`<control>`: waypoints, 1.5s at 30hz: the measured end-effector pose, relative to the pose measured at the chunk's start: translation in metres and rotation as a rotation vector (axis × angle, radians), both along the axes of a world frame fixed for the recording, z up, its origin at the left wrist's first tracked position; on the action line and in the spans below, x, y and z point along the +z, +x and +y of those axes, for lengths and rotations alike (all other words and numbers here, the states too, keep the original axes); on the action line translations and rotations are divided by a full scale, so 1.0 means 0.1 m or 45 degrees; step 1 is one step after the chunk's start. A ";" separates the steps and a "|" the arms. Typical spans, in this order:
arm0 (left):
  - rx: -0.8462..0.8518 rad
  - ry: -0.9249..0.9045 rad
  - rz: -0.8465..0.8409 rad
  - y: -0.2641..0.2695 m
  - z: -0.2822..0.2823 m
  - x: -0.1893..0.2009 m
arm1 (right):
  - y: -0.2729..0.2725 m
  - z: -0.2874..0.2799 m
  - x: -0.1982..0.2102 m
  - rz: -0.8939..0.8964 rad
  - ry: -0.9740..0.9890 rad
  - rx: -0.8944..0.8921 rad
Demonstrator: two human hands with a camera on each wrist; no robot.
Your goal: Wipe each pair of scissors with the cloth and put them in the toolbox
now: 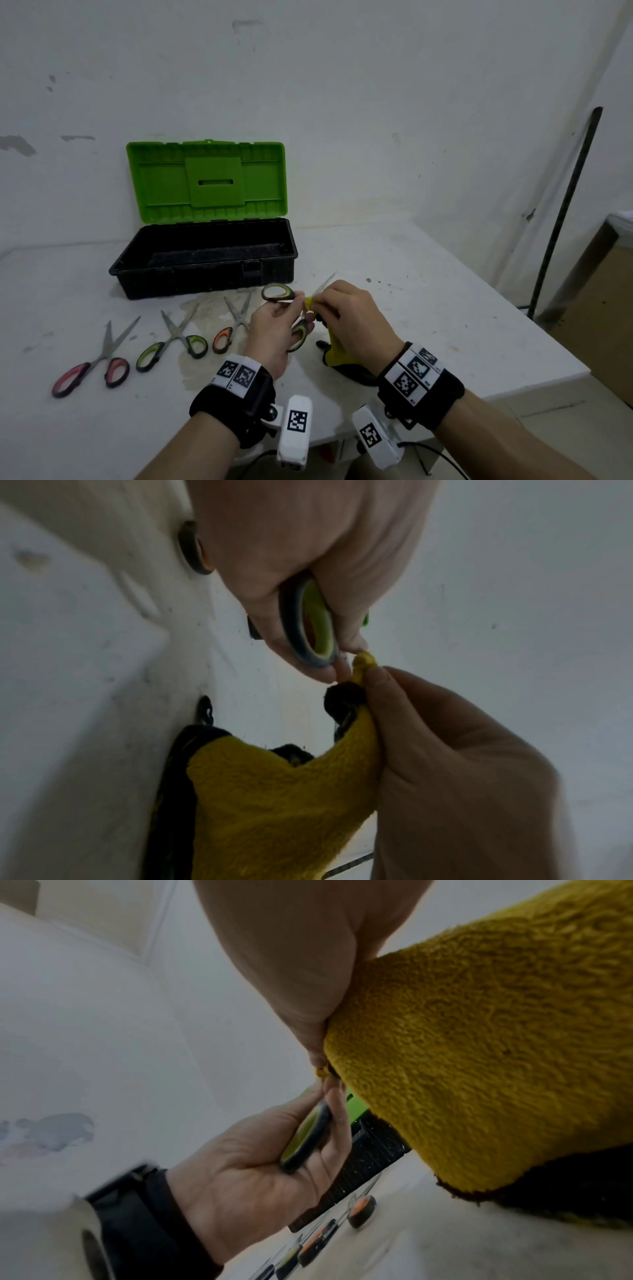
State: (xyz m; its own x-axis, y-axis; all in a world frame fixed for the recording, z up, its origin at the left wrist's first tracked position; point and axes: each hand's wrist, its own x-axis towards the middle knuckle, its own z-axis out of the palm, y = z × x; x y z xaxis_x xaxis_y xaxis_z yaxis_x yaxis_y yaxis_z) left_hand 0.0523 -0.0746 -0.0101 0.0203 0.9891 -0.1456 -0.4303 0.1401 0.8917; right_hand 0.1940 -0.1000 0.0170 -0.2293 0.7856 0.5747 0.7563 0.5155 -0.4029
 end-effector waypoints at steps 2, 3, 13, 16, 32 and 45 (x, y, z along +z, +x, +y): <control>0.022 0.016 0.026 0.01 -0.01 -0.01 | -0.02 0.02 -0.03 0.009 0.006 -0.014; 0.031 0.023 0.034 0.01 -0.01 -0.01 | -0.02 0.02 -0.04 0.015 0.007 -0.023; 0.106 0.077 0.096 0.04 -0.06 0.01 | 0.21 0.20 0.12 0.234 0.029 -0.288; 0.122 0.079 0.067 0.04 -0.04 0.02 | 0.08 0.02 0.12 0.095 0.034 -0.133; 0.127 0.094 0.075 0.03 -0.04 0.04 | 0.04 -0.02 0.03 -0.042 -0.015 -0.048; 0.123 0.131 0.157 0.05 -0.05 0.03 | 0.06 -0.03 0.09 0.041 0.045 -0.130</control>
